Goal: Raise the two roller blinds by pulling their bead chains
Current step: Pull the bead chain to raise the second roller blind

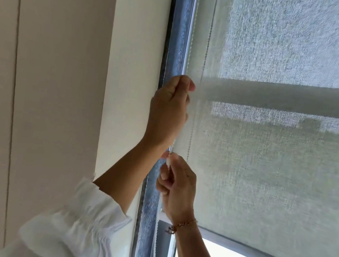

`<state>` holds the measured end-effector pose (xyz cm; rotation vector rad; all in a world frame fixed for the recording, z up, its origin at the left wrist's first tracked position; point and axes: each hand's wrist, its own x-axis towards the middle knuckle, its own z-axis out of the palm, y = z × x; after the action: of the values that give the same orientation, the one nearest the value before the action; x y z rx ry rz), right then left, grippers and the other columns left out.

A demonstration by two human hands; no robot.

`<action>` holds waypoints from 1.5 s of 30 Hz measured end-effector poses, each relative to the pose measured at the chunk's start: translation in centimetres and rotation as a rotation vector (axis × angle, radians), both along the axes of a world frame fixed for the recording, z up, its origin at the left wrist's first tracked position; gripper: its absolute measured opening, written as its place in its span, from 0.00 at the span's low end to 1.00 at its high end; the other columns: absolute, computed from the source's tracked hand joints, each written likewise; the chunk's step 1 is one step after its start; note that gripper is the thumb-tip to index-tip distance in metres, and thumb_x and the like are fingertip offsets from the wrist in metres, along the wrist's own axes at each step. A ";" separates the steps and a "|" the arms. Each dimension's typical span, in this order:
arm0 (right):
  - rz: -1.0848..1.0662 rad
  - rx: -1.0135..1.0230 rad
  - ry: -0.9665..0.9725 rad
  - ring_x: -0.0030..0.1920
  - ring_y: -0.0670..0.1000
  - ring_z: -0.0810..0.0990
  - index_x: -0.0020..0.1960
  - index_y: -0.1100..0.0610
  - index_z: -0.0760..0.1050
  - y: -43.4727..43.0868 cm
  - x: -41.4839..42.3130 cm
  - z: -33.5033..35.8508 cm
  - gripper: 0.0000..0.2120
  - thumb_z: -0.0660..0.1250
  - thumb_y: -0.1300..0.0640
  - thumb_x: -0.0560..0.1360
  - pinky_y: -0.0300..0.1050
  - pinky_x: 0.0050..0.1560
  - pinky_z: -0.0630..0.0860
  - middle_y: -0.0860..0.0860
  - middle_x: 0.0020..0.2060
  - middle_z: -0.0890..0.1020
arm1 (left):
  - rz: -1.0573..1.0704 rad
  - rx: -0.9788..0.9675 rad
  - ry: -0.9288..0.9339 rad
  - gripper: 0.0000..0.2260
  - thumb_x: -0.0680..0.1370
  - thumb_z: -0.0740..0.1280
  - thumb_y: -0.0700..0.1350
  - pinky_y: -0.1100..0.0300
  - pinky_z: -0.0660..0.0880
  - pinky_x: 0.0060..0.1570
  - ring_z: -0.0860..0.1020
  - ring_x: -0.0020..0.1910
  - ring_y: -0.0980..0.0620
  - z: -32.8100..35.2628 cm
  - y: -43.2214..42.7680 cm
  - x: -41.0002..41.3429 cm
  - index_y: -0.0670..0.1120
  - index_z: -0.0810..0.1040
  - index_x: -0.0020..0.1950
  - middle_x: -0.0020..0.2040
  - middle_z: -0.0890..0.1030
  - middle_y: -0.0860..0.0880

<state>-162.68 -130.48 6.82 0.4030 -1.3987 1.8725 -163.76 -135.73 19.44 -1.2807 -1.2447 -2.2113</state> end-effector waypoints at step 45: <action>-0.582 0.148 0.215 0.31 0.35 0.70 0.51 0.61 0.80 -1.0 -1.0 0.9 0.14 0.60 0.54 0.75 0.35 0.37 0.67 0.37 0.26 0.71 | -0.322 -0.189 -0.060 0.13 0.81 0.54 0.47 0.59 0.79 0.51 0.83 0.49 0.52 1.5 -2.0 -2.3 0.43 0.75 0.57 0.44 0.85 0.51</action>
<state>-163.65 -131.43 7.67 0.2259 -1.3324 1.2249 -166.06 -137.76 20.98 -1.5966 -1.3814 -2.4117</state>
